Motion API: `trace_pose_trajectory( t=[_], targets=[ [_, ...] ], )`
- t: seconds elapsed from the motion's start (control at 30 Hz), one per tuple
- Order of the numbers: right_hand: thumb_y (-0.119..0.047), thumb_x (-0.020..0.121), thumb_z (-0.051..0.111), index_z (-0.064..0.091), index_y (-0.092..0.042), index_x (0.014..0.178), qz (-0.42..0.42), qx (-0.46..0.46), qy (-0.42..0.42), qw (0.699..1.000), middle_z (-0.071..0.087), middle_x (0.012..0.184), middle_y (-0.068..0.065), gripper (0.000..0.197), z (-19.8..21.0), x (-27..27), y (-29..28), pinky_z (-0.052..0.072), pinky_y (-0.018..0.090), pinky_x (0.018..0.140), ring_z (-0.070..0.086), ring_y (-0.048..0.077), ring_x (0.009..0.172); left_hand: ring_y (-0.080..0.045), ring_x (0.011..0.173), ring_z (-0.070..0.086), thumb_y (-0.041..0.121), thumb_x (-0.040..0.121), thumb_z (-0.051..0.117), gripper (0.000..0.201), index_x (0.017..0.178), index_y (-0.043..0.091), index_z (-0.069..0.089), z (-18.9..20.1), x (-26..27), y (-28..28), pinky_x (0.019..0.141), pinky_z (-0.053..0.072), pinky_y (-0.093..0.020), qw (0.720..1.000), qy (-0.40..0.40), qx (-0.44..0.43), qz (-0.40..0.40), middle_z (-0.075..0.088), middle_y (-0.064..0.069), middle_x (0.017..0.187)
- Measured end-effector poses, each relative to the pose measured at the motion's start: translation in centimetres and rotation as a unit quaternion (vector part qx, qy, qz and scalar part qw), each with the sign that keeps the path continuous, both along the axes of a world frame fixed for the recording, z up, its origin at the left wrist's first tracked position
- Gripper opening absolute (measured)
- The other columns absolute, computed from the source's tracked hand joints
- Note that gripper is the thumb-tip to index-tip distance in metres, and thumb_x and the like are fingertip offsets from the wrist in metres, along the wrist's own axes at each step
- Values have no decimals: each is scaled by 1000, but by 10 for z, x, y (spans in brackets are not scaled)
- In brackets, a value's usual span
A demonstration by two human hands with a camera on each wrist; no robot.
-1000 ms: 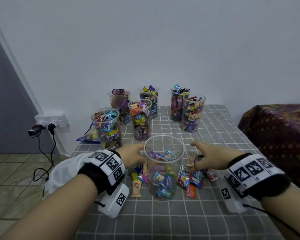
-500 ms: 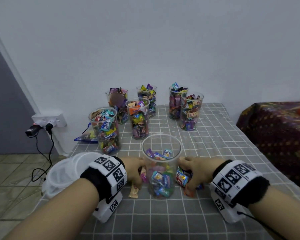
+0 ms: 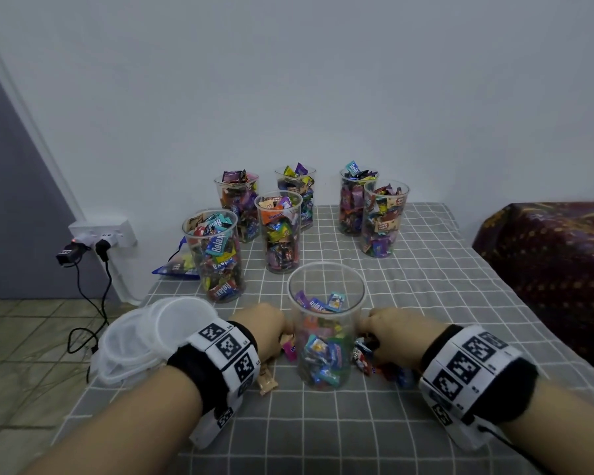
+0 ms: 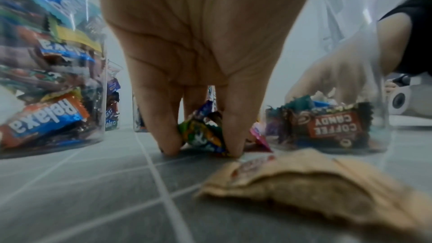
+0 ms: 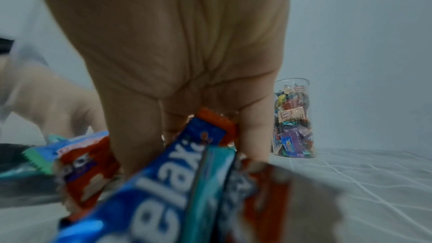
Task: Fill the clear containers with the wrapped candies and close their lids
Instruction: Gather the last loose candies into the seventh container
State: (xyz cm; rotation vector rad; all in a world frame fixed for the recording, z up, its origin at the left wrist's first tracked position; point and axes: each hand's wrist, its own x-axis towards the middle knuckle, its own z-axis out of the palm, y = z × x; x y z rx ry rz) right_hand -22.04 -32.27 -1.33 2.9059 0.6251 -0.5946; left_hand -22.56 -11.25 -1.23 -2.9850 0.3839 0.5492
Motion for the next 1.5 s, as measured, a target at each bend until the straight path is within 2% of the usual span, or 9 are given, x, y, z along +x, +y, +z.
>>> trace_pose_trajectory(
  t=[0.4, 0.57, 0.67, 0.87, 0.97, 1.1, 1.2, 1.4, 1.5],
  targets=[
    [-19, 94, 48, 56, -17, 119, -41, 74, -29, 996, 55, 119, 5, 26, 6, 1, -8, 45, 33, 90, 53, 22, 110, -22, 106, 58, 17, 87, 56, 34, 118, 28, 64, 1, 4, 10, 87, 49, -32, 996, -35, -80, 23, 63, -3, 115],
    [-14, 90, 50, 56, -21, 93, -69, 134, -37, 988, 59, 110, 5, 10, 10, 0, -15, 47, 34, 88, 55, 23, 104, -23, 107, 55, 22, 87, 59, 22, 107, 20, 66, 4, 4, 11, 91, 47, -34, 990, -78, -110, 29, 58, -4, 115],
    [-11, 90, 51, 42, -32, 70, -83, 166, -39, 982, 53, 95, 0, 30, 13, -2, -19, 44, 29, 79, 51, 18, 91, -24, 104, 56, 21, 85, 59, 18, 101, 19, 66, 7, 3, 11, 90, 47, -36, 984, -103, -142, 30, 59, -5, 110],
    [-8, 90, 50, 51, -21, 84, -107, 213, -31, 971, 52, 86, -2, 15, 14, -2, -21, 39, 25, 73, 51, 17, 87, -21, 95, 55, 27, 87, 59, 7, 81, 24, 60, 14, 3, 13, 83, 45, -34, 969, -142, -202, 28, 46, 3, 85],
    [-4, 90, 50, 52, -19, 77, -129, 268, -34, 954, 53, 76, -3, 20, 20, -2, -23, 44, 28, 69, 53, 18, 79, -20, 93, 55, 25, 85, 61, 17, 100, 21, 69, 20, 2, 15, 81, 44, -32, 959, -158, -233, 31, 50, 2, 88],
    [1, 88, 50, 51, -24, 68, -152, 338, -72, 926, 59, 78, 3, 32, 39, -2, -25, 50, 36, 76, 59, 22, 78, -18, 95, 54, 24, 86, 63, 23, 108, 20, 68, 26, 2, 16, 77, 38, -25, 942, -182, -278, 44, 50, 5, 91],
    [1, 88, 51, 57, -18, 74, -156, 388, -126, 900, 61, 79, 5, 24, 55, -2, -23, 49, 38, 75, 60, 26, 81, -18, 97, 55, 25, 86, 65, 24, 109, 21, 69, 30, 0, 16, 81, 41, -27, 932, -191, -304, 54, 58, 2, 97],
    [-1, 86, 52, 59, -6, 85, -40, 374, -260, 889, 52, 82, 0, 8, 84, -10, 2, 30, 12, 60, 45, 16, 76, -14, 91, 54, 26, 85, 66, 18, 103, 24, 70, 42, -4, 16, 80, 41, -28, 905, -205, -366, 70, 61, 2, 98],
    [-3, 87, 50, 54, -15, 81, 27, 342, -275, 898, 52, 91, 0, 14, 85, -18, 19, 35, 22, 66, 47, 18, 82, -14, 91, 53, 23, 85, 66, 19, 104, 22, 70, 48, -7, 14, 78, 39, -26, 899, -213, -378, 65, 60, 2, 98]
  ],
)
